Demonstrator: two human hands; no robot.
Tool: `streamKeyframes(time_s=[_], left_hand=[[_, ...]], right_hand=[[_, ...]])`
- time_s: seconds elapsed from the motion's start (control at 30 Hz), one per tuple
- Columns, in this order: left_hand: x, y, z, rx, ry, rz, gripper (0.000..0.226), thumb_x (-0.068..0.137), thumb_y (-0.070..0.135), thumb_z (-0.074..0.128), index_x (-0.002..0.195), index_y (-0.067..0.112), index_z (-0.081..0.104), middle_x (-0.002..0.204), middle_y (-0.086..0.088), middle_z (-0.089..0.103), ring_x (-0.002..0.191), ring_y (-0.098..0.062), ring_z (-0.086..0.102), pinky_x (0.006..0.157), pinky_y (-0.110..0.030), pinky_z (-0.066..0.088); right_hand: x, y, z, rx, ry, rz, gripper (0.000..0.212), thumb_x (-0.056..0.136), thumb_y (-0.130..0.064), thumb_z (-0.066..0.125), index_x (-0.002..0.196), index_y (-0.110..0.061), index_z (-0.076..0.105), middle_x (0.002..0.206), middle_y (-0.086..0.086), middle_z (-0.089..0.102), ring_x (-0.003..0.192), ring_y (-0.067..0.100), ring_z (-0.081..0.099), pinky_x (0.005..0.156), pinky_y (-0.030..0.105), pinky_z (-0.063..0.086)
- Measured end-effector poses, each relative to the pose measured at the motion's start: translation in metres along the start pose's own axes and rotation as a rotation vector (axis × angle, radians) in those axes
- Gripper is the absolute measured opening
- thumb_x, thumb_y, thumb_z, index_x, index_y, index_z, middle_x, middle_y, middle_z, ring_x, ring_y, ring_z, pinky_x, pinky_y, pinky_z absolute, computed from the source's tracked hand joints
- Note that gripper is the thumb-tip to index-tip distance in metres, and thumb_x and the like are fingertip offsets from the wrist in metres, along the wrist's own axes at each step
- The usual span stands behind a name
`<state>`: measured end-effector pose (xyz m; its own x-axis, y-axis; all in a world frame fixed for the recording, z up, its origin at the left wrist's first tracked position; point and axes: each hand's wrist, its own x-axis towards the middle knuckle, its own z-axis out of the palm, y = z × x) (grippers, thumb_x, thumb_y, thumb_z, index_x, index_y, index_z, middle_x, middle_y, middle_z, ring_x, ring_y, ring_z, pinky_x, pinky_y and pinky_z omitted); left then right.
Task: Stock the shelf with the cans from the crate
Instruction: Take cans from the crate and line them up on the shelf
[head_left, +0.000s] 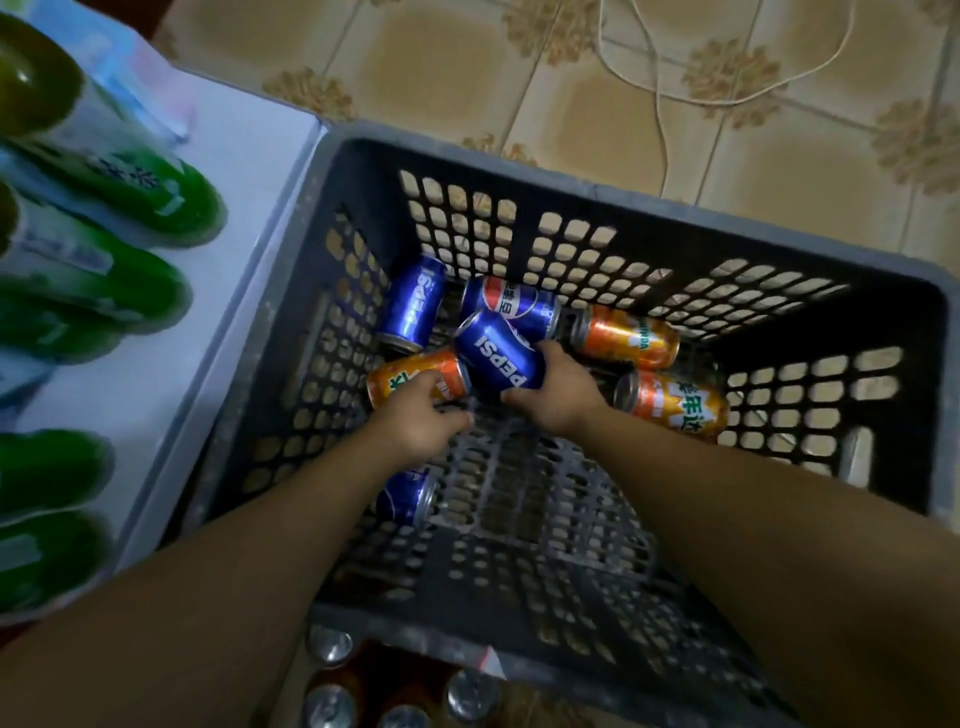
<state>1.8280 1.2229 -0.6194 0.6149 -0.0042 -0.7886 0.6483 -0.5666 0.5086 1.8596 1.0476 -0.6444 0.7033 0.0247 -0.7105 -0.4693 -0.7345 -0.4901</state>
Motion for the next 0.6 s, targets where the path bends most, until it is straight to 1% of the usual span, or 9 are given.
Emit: streamKeyframes(time_s=[0.07,0.13,0.2,0.27,0.33,0.37,0.43,0.5,0.6], left_hand=[[-0.007,0.006,-0.003,-0.152,0.024,-0.042,0.059,0.090,0.029,0.064,0.142,0.019,0.039,0.126,-0.001,0.054,0.101,-0.016,0.054,0.080,-0.028,0.043],[-0.018,0.013,-0.007,-0.315,0.028,-0.045,0.052,0.091,0.031,0.062,0.138,0.017,0.045,0.128,0.000,0.059,0.103,-0.014,0.059,0.082,-0.031,0.046],[-0.040,0.024,-0.010,-0.454,0.027,-0.013,0.036,0.092,0.029,0.060,0.126,0.019,0.055,0.117,0.003,0.066,0.098,-0.008,0.062,0.075,-0.028,0.047],[-0.070,0.038,-0.014,-0.577,0.057,0.032,0.022,0.091,0.024,0.062,0.113,0.022,0.059,0.109,0.003,0.069,0.091,-0.006,0.065,0.066,-0.024,0.046],[-0.103,0.049,-0.021,-0.685,0.102,0.088,0.027,0.088,0.014,0.066,0.114,0.019,0.059,0.106,-0.003,0.070,0.088,-0.013,0.068,0.064,-0.025,0.052],[-0.124,0.054,-0.028,-0.721,0.124,0.117,0.033,0.085,0.010,0.068,0.116,0.016,0.057,0.106,-0.005,0.070,0.089,-0.017,0.068,0.067,-0.029,0.055],[-0.166,0.062,-0.047,-0.710,0.148,0.182,0.039,0.082,0.007,0.071,0.116,0.017,0.056,0.108,-0.006,0.069,0.094,-0.023,0.068,0.077,-0.041,0.057],[-0.210,0.067,-0.068,-0.647,0.137,0.264,0.041,0.080,0.006,0.072,0.113,0.025,0.055,0.111,-0.003,0.067,0.100,-0.023,0.065,0.086,-0.046,0.054],[-0.276,0.075,-0.094,-0.580,0.100,0.363,0.042,0.081,0.004,0.070,0.110,0.031,0.056,0.114,-0.003,0.066,0.106,-0.026,0.062,0.090,-0.043,0.052]], right_hand=[[-0.020,-0.002,-0.004,0.066,0.015,-0.036,0.072,0.079,-0.035,0.076,0.139,-0.020,0.039,0.132,0.004,0.054,0.115,0.023,0.054,0.095,0.035,0.045],[-0.047,-0.008,-0.008,0.136,0.025,-0.065,0.072,0.077,-0.037,0.077,0.138,-0.020,0.041,0.126,0.001,0.056,0.109,0.019,0.055,0.091,0.032,0.047],[-0.077,-0.019,-0.011,0.181,0.050,-0.118,0.070,0.077,-0.035,0.078,0.135,-0.020,0.043,0.118,-0.001,0.056,0.103,0.016,0.056,0.087,0.029,0.046],[-0.111,-0.035,-0.014,0.208,0.073,-0.180,0.069,0.076,-0.032,0.079,0.134,-0.020,0.044,0.116,-0.003,0.055,0.102,0.015,0.057,0.088,0.030,0.049],[-0.148,-0.051,-0.019,0.250,0.065,-0.219,0.070,0.076,-0.030,0.079,0.135,-0.022,0.041,0.117,-0.006,0.053,0.105,0.013,0.057,0.091,0.031,0.051],[-0.166,-0.059,-0.024,0.282,0.041,-0.236,0.067,0.078,-0.029,0.078,0.135,-0.023,0.042,0.117,-0.008,0.053,0.106,0.012,0.058,0.090,0.030,0.052],[-0.200,-0.077,-0.041,0.374,-0.029,-0.287,0.050,0.086,-0.028,0.070,0.130,-0.024,0.047,0.117,-0.008,0.058,0.109,0.013,0.060,0.085,0.026,0.053],[-0.234,-0.103,-0.067,0.503,-0.087,-0.356,0.036,0.094,-0.025,0.060,0.128,-0.023,0.051,0.119,-0.006,0.060,0.112,0.015,0.059,0.086,0.025,0.051],[-0.286,-0.155,-0.101,0.539,-0.206,-0.456,0.043,0.094,-0.023,0.058,0.136,-0.022,0.047,0.120,-0.006,0.059,0.105,0.009,0.060,0.080,0.022,0.052]])
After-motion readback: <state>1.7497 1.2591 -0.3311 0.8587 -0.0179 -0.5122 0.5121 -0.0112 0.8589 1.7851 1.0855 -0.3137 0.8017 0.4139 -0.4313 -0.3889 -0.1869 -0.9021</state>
